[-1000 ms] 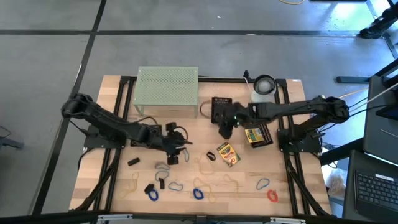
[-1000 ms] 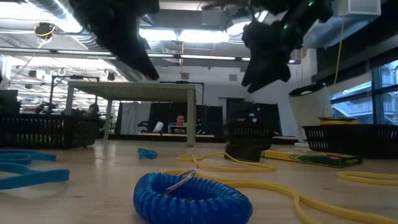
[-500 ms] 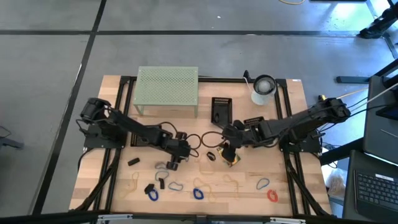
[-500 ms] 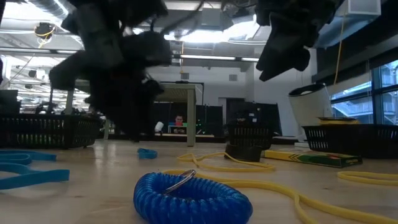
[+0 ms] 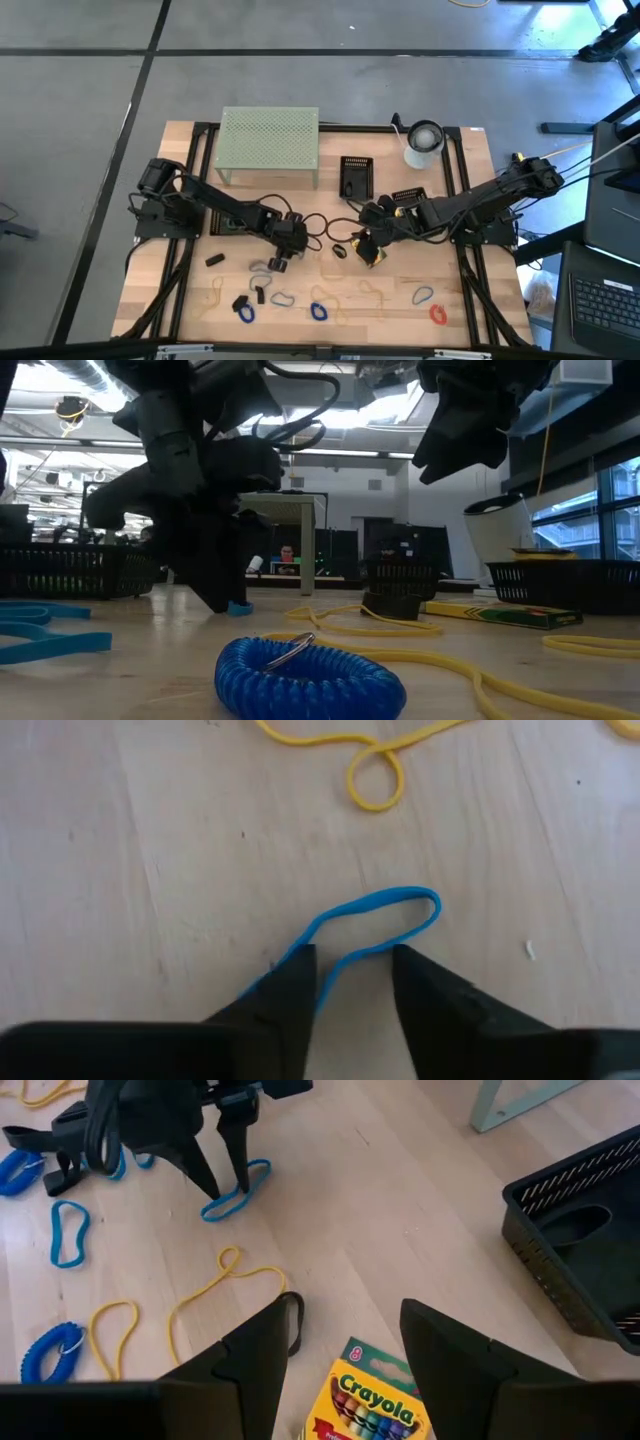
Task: Pick & Place Office Desk Supplies
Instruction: Put the blue rubber band into the top black bin
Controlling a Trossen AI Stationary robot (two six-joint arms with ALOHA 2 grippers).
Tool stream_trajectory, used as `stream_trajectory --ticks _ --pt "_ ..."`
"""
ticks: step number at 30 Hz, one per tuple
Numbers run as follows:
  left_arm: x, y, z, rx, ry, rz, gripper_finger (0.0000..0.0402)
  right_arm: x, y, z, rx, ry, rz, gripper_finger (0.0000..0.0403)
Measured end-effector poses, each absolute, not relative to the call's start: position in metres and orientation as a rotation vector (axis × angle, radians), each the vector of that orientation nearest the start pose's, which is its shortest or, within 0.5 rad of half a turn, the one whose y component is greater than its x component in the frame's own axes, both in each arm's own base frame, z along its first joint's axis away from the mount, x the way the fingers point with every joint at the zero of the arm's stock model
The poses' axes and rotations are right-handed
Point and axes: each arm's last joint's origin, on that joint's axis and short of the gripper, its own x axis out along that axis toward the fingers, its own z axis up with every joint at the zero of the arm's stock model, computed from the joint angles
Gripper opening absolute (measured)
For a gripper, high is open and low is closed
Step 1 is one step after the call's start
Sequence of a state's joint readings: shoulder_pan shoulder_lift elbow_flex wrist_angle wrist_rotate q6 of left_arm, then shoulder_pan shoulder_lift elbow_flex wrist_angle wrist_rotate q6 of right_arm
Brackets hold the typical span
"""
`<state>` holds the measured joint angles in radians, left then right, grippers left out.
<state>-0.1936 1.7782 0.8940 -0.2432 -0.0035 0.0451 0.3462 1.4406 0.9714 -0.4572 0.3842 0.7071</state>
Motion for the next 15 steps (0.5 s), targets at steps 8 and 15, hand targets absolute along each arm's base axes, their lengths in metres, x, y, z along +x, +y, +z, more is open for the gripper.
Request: stream_trajectory --ticks 8,15 --pt "0.312 -0.064 0.126 0.083 1.118 -0.165 0.0006 0.275 0.087 0.233 0.32 0.786 -0.355 0.0194" --pt "0.324 -0.07 0.169 0.096 0.969 -0.063 0.0003 0.275 0.087 0.233 0.313 0.787 -0.352 0.0194"
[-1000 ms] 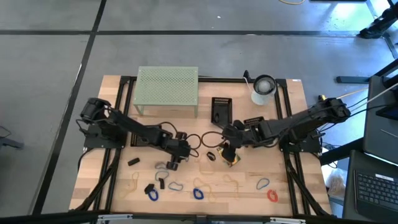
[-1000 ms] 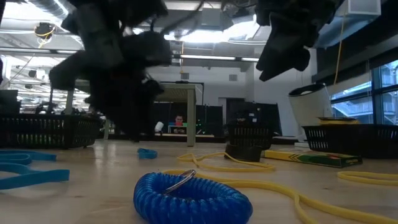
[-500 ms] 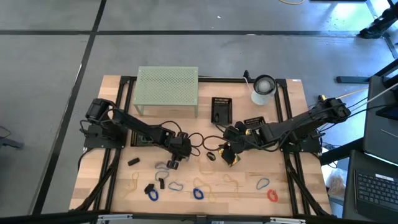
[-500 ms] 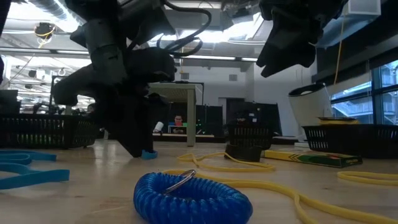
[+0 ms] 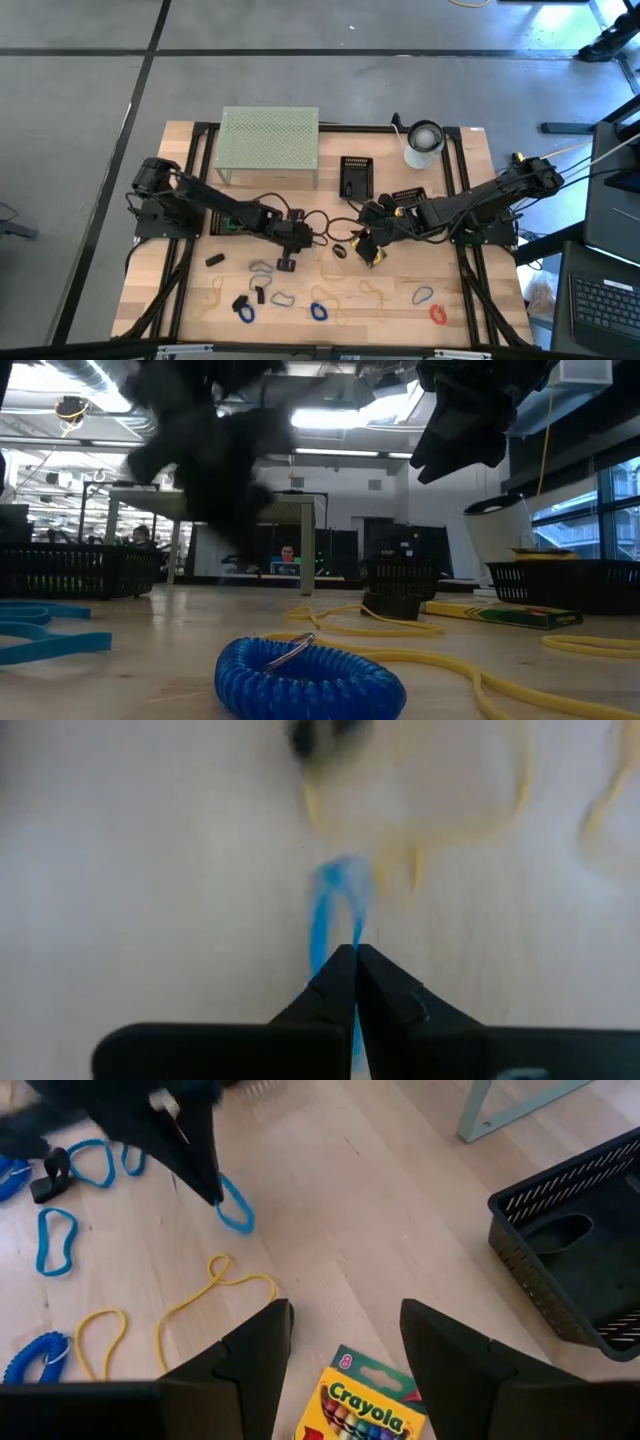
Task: Pick & Place Office Desk Supplies
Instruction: Put the blue rubber band into the top black bin
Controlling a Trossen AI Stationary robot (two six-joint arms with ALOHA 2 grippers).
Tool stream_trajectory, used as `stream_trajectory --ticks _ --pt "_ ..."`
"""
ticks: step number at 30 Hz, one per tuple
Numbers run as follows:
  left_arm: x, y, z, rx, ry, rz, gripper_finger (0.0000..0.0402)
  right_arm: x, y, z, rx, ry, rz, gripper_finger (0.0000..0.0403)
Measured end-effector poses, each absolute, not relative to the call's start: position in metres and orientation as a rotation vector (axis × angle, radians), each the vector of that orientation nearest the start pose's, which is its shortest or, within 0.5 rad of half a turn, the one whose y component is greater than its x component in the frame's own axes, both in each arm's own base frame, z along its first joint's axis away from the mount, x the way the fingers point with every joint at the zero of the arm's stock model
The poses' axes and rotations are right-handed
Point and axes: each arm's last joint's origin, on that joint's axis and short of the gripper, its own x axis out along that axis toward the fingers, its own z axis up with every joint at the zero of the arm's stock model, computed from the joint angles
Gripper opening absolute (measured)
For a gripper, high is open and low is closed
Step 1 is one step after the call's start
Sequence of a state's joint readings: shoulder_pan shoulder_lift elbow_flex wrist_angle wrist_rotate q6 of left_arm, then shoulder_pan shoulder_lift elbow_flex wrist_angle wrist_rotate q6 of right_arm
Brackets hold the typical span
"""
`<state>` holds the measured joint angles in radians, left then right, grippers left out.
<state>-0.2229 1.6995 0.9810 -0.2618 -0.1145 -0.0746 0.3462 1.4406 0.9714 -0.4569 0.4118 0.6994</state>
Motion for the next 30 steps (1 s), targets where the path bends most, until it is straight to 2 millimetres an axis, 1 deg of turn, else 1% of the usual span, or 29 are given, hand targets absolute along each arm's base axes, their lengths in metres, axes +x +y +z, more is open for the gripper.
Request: stream_trajectory --ticks 4,6,8,10,14,18,20,23,27,30 --pt "0.327 -0.07 0.201 0.123 0.859 0.017 0.0002 0.276 0.087 0.233 0.293 0.783 -0.339 0.0194" --pt "0.327 -0.071 0.223 0.131 0.775 0.072 0.0003 0.277 0.088 0.234 0.254 0.771 -0.312 0.0193" --pt "0.326 -0.072 0.242 0.139 0.693 0.139 0.0003 0.28 0.089 0.237 0.2 0.751 -0.264 0.0191" --pt "0.324 -0.072 0.256 0.14 0.63 0.181 0.0002 0.283 0.09 0.24 0.126 0.711 -0.213 0.0188" --pt "0.319 -0.073 0.282 0.085 0.486 0.156 0.0003 0.291 0.093 0.25 -0.062 0.607 -0.111 0.018" --pt "0.317 -0.077 0.292 0.053 0.432 0.086 0.0002 0.298 0.097 0.26 -0.249 0.497 -0.035 0.017" --pt "0.316 -0.081 0.295 0.044 0.416 0.05 0.0003 0.299 0.098 0.263 -0.306 0.46 -0.018 0.0167" --pt "0.314 -0.088 0.294 0.045 0.419 0.016 0.0004 0.3 0.098 0.266 -0.329 0.433 -0.014 0.0168" --pt "0.312 -0.096 0.294 0.05 0.417 -0.01 0.0002 0.301 0.098 0.266 -0.329 0.428 -0.009 0.018" --pt "0.311 -0.099 0.295 0.055 0.414 -0.006 0.0004 0.301 0.101 0.267 -0.306 0.42 0.087 0.0196"
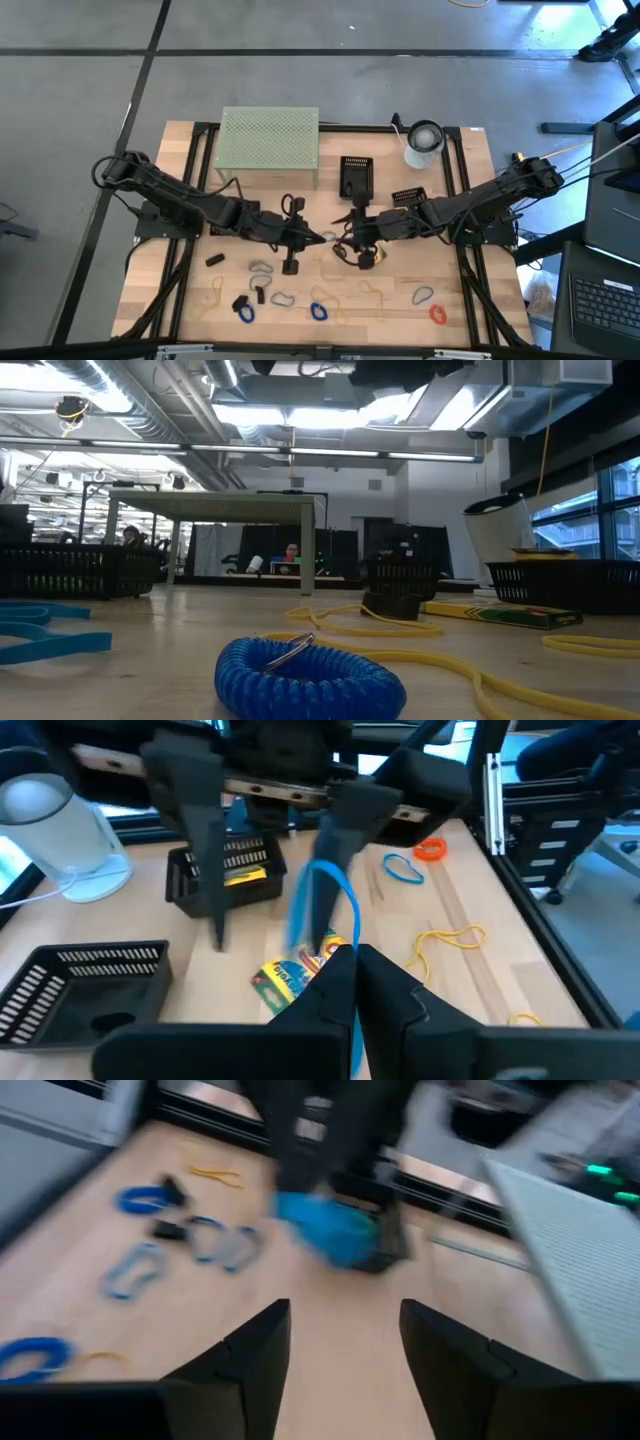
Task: Pick & Place Office Desk Supplies
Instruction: Put the blue rubber band into the top black bin
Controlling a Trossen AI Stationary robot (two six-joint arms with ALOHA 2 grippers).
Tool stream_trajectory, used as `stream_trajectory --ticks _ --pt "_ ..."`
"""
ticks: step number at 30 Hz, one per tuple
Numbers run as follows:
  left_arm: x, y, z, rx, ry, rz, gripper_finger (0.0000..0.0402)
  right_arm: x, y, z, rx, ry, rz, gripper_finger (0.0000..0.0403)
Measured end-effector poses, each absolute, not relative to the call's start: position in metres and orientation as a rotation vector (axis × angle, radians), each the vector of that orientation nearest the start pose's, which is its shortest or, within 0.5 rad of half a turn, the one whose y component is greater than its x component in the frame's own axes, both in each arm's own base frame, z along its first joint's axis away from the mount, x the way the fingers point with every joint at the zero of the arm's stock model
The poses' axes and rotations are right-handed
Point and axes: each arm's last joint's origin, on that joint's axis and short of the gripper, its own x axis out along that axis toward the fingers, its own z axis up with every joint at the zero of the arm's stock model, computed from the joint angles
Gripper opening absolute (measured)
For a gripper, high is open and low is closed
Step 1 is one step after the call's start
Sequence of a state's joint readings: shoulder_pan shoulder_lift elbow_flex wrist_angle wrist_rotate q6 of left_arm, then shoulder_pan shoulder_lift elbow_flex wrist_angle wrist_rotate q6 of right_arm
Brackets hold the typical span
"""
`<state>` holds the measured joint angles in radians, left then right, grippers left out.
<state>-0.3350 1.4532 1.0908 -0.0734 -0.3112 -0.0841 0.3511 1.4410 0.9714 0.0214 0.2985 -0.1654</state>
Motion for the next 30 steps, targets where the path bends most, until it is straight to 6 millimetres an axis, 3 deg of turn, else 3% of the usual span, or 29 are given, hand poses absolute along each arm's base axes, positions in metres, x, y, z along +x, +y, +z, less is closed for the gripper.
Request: stream_trajectory --ticks 4,11,18,30 --pt "0.31 -0.099 0.295 0.061 0.411 0.013 0.0004 0.302 0.106 0.269 -0.268 0.384 0.222 0.0218" --pt "0.31 -0.099 0.295 0.06 0.409 0.011 0.0004 0.304 0.107 0.275 -0.249 0.32 0.233 0.0243" --pt "0.31 -0.101 0.295 0.039 0.413 -0.048 0.0002 0.304 0.105 0.275 -0.257 0.321 0.185 0.0244" --pt "0.31 -0.098 0.295 0.064 0.399 0.07 0.0007 0.305 0.109 0.279 -0.195 0.276 0.28 0.0245"
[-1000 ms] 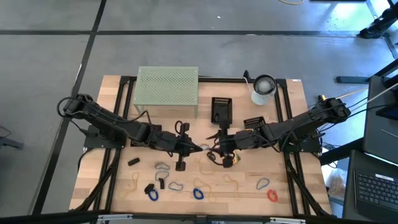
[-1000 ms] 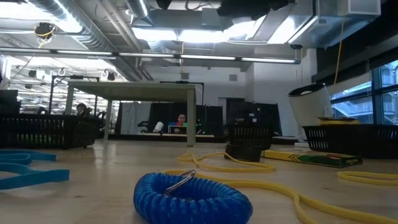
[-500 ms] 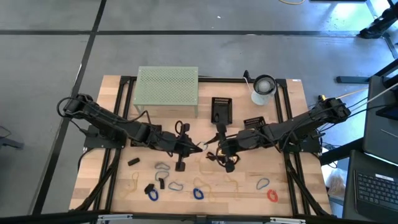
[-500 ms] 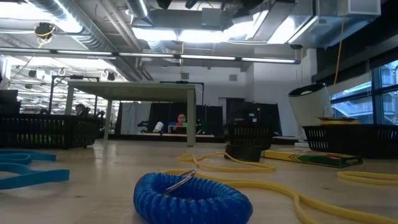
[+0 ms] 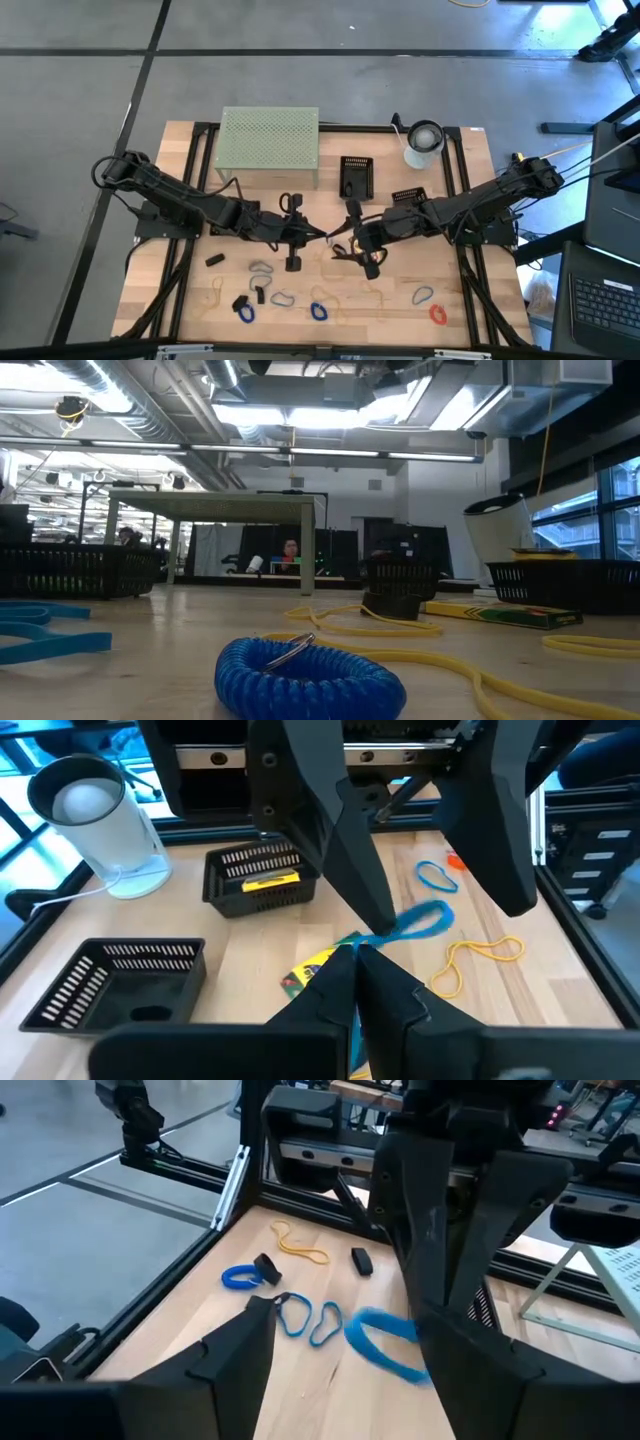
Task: Pick & Place Office Desk Supplies
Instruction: Put the blue rubber band into the top black bin
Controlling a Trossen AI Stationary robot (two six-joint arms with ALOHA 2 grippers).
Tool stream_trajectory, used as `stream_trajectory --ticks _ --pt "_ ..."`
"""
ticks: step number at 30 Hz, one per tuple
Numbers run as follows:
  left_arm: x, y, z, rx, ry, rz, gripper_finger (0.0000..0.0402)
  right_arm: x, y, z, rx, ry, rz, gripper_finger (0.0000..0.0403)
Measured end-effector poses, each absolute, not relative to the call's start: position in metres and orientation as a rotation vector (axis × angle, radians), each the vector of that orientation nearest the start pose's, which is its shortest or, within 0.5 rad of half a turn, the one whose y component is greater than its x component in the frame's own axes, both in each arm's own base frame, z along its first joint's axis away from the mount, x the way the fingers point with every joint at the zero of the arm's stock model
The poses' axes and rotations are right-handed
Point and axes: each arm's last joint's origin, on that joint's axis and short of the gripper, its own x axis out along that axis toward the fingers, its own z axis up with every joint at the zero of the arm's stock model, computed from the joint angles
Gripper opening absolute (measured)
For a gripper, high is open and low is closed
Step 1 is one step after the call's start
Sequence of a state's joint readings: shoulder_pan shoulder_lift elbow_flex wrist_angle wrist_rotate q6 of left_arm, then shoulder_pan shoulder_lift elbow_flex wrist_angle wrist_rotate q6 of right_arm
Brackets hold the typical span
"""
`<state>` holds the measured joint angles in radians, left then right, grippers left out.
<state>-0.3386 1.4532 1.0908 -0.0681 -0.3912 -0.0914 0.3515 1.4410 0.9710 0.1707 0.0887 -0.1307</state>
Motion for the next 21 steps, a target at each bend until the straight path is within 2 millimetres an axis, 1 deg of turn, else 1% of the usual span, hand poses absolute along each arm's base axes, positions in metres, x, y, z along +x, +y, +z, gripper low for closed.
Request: stream_trajectory --ticks 6,12,18,21 --pt "0.3103 -0.0991 0.2954 0.058 0.402 0.042 0.0007 0.3049 0.1089 0.2794 -0.195 0.276 0.272 0.0236" --pt "0.3105 -0.1014 0.2961 0.041 0.399 -0.024 0.0008 0.3054 0.1063 0.2791 -0.208 0.281 0.192 0.022" --pt "0.3109 -0.1017 0.2969 0.043 0.391 -0.031 0.0008 0.3053 0.1066 0.2791 -0.205 0.282 0.193 0.0199" --pt "0.3109 -0.1016 0.2969 0.045 0.391 -0.031 0.0008 0.3052 0.1064 0.2787 -0.206 0.286 0.193 0.0183"
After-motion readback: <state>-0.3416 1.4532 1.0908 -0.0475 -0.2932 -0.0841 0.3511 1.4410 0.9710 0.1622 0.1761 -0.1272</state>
